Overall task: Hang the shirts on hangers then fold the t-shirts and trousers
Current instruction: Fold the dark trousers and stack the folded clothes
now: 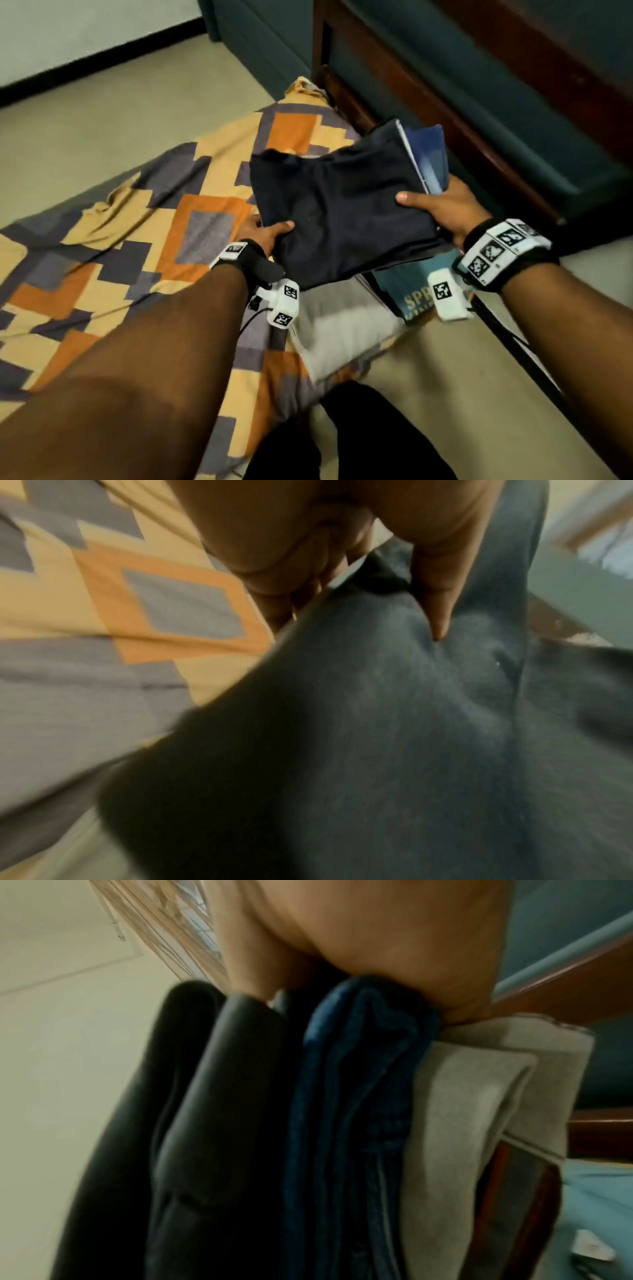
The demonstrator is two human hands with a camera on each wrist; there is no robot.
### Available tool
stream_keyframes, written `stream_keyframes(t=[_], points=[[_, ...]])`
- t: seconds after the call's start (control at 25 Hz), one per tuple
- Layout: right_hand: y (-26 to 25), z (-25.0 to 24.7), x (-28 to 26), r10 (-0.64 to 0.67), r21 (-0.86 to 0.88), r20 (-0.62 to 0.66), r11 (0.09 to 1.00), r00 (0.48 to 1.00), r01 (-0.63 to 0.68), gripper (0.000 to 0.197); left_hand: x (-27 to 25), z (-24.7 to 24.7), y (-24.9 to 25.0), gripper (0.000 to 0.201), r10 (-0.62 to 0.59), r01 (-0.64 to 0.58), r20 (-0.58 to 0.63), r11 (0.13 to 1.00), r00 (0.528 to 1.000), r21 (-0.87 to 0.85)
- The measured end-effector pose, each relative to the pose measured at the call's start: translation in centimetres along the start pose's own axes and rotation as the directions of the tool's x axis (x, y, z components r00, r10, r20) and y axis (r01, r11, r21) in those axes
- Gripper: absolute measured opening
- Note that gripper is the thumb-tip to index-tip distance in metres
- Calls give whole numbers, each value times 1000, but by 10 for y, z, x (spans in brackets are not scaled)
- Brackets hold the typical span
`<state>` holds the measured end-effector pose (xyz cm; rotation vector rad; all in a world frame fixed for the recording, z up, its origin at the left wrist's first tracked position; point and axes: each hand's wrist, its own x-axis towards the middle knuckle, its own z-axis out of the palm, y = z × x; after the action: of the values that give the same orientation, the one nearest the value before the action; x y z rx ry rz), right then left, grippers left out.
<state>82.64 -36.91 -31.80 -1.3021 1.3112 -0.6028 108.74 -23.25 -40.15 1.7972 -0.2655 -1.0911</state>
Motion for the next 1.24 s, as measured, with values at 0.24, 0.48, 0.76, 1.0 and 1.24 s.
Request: stream_keyframes(t=[0.24,0.48,0.76,1.0,1.24], points=[[12,-117,-164,53,121,-351,993,935,-11,42,-131,86,26,34,106,-134,229,985,967,107],[60,-268,-374,248,410,-662,910,707,64,35,-307,219,59,24,300,-581,718,794,628,176],[76,-414,-597,318,408,-886,880,336,244,41,-539,409,40,18,216,-684,957,729,193,-26],[53,-478,-735,316,311,-948,900,35,306,34,-708,504,23,25,99,-643,990,753,-97,-139],[30,-558,-824,270,189,-924,938,-271,291,54,-871,615,50,24,39,-621,903,713,-428,-325]])
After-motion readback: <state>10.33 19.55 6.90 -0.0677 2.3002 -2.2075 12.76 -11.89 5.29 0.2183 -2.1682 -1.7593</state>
